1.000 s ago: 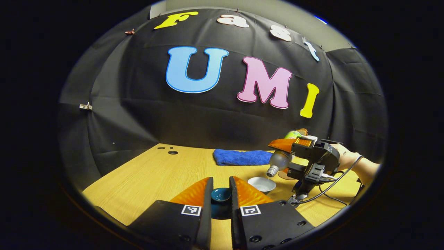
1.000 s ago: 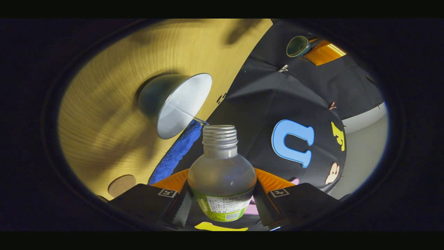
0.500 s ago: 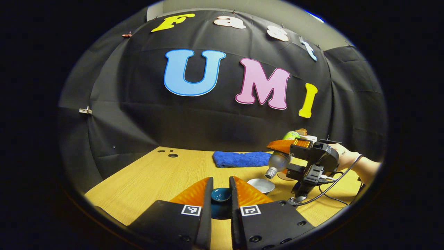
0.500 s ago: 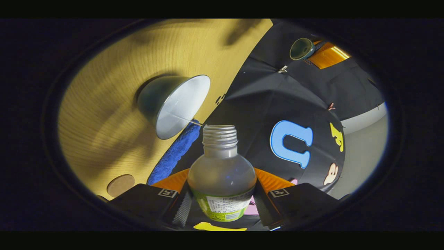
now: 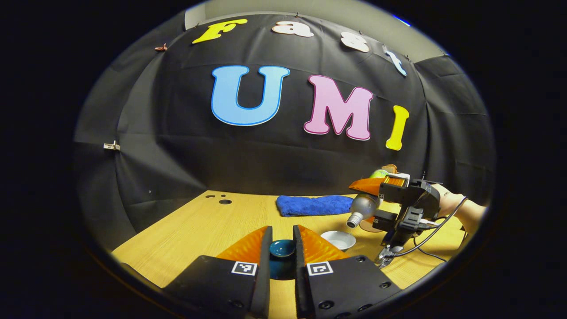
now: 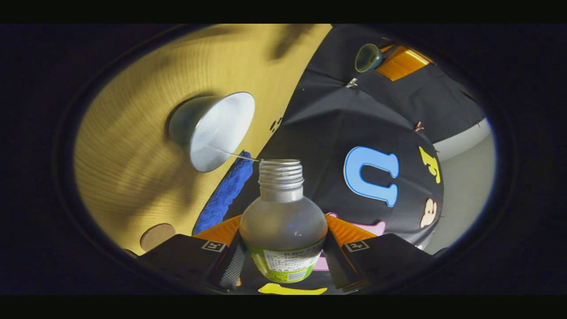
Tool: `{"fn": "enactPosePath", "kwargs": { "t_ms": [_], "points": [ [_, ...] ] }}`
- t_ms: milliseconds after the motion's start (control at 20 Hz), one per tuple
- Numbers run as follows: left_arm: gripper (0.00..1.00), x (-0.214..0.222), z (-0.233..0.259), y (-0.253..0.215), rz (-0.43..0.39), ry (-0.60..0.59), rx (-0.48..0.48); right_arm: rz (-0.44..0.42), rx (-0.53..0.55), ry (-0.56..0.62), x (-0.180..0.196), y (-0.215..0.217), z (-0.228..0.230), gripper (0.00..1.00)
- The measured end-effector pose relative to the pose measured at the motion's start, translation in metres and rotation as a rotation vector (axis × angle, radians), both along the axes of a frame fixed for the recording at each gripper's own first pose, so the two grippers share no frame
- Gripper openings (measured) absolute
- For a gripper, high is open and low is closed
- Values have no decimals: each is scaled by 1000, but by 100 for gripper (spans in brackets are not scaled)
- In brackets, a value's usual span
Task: Open the teacup lid with one hand, grasp the water bottle and pour water into the teacup with the other hand; after pouring, place the water bottle on the coaster and then close the teacup lid.
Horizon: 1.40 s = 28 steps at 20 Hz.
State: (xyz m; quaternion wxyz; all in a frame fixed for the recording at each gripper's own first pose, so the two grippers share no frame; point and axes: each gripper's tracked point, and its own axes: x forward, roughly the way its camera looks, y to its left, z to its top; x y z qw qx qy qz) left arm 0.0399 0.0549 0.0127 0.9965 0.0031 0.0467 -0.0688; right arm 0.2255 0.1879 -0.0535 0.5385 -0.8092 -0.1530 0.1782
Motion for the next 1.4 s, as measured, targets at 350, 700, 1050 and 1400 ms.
{"fn": "enactPosePath", "kwargs": {
  "t_ms": [350, 700, 1050, 1400],
  "points": [
    [27, 2, 11, -5, 17, -25, 30, -111, 290, 173, -1, -30, 2, 81],
    [27, -2, 15, -24, -3, -37, 51, -229, 815, 397, -2, -61, 14, 81],
    [27, -6, 10, -55, -54, -30, 68, -294, 1301, 609, -5, -64, 28, 81],
    [28, -1, 8, -65, -52, -33, 38, -314, 1570, 736, 7, -65, 30, 81]
  ]
}}
